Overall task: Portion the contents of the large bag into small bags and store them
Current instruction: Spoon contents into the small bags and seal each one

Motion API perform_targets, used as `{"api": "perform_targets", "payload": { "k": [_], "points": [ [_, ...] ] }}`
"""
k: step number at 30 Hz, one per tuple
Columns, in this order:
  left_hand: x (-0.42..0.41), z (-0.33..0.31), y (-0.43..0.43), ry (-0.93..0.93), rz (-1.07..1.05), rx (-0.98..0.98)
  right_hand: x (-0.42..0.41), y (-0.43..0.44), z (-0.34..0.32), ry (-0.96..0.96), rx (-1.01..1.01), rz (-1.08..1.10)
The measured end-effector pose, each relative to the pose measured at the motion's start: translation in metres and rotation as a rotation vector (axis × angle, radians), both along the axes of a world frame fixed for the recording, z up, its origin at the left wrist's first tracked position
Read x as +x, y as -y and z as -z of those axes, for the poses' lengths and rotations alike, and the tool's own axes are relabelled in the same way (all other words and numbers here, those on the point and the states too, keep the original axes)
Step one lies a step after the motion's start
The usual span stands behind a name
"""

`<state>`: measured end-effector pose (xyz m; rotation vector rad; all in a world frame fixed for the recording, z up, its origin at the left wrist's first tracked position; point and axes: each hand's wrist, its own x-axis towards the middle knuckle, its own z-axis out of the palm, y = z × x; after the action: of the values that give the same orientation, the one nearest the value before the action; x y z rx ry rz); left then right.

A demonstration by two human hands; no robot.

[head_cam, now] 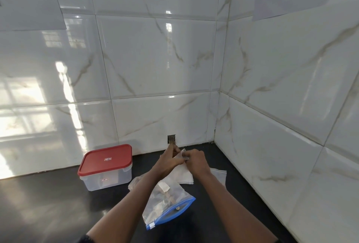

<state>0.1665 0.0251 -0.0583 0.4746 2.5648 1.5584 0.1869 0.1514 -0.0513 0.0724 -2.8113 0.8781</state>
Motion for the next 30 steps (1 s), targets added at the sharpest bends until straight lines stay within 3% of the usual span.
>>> {"api": "perform_targets", "payload": {
  "k": [3, 7, 21, 24, 27, 30],
  "points": [
    [0.001, 0.003, 0.008, -0.051, 0.141, -0.259, -0.005, -0.004, 0.002, 0.043, -0.145, 0.033],
    [-0.003, 0.010, 0.007, -0.238, 0.099, -0.546, -0.003, 0.003, 0.003, 0.102, -0.203, -0.010],
    [0.001, 0.034, 0.009, -0.363, -0.024, -0.499, -0.002, -0.003, 0.027, 0.167, -0.500, -0.080],
    [0.002, 0.039, 0.014, -0.335, -0.082, -0.458, 0.003, -0.010, 0.035, 0.109, -0.621, 0.005],
    [0.004, 0.042, 0.019, -0.273, -0.127, -0.418, 0.016, -0.025, 0.054, 0.019, -0.210, -0.081],
    [0.006, 0.044, 0.024, -0.257, -0.160, -0.417, 0.031, -0.036, 0.076, 0.126, 0.239, -0.357]
  ]
}}
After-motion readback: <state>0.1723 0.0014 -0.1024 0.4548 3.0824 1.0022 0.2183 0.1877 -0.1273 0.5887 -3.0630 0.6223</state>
